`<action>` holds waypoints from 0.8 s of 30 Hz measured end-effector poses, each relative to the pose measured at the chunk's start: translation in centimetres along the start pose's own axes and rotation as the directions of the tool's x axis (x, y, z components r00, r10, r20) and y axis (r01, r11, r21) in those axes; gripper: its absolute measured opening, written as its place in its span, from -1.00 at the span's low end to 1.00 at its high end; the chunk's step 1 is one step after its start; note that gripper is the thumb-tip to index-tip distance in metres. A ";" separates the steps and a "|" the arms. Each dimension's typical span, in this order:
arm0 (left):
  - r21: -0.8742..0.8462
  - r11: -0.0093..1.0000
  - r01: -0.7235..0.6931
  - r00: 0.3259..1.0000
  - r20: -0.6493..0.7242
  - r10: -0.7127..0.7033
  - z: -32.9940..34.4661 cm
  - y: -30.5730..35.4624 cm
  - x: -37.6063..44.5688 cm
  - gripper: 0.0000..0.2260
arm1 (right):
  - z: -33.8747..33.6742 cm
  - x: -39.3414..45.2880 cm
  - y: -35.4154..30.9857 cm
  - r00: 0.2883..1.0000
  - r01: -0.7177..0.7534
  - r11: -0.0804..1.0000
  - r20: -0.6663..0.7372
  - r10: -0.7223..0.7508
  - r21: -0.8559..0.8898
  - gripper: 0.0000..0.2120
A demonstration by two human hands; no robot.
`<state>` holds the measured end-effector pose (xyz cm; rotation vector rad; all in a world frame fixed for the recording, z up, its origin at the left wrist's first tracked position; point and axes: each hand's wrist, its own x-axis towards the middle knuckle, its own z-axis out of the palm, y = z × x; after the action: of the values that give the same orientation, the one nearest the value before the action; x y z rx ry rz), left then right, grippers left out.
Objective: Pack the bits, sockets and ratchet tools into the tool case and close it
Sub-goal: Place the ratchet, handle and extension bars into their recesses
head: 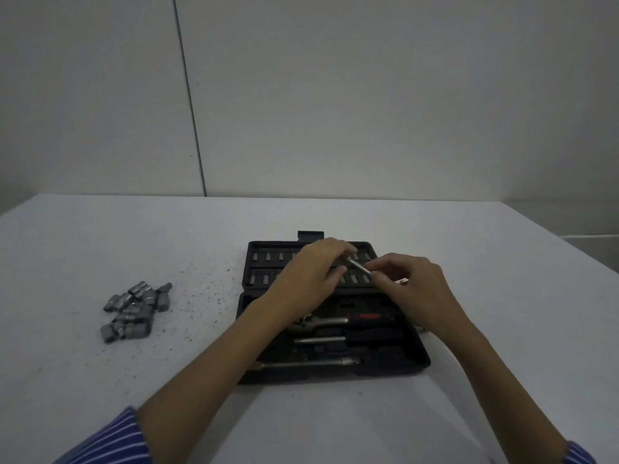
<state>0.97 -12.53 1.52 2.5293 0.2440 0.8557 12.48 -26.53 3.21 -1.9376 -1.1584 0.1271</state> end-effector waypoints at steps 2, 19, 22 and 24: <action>0.000 1.000 -0.012 1.000 -0.027 0.012 -1.1 -0.8 -1.1 -0.76 | 0.9 0.1 -0.8 0.999 0.021 0.999 0.039 -0.022 0.038 -0.83; -0.067 0.997 0.027 0.997 -0.065 -0.031 -6.7 -3.6 -8.7 -0.76 | 5.4 -1.6 -2.8 0.933 0.156 0.960 0.285 -0.220 0.231 -0.83; -0.092 0.995 0.028 0.999 -0.041 -0.032 -7.3 -3.6 -8.8 -0.78 | 5.2 -1.9 -2.5 0.925 0.174 0.955 0.292 -0.242 0.239 -0.80; -0.099 0.994 0.037 0.999 -0.022 -0.039 -7.7 -3.5 -9.0 -0.81 | 5.0 -2.1 -2.5 0.918 0.195 0.951 0.297 -0.263 0.239 -0.80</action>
<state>-10.93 -9.36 0.52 2.4168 0.2511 0.8625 7.24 -24.50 1.15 -1.6215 -1.5197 0.4382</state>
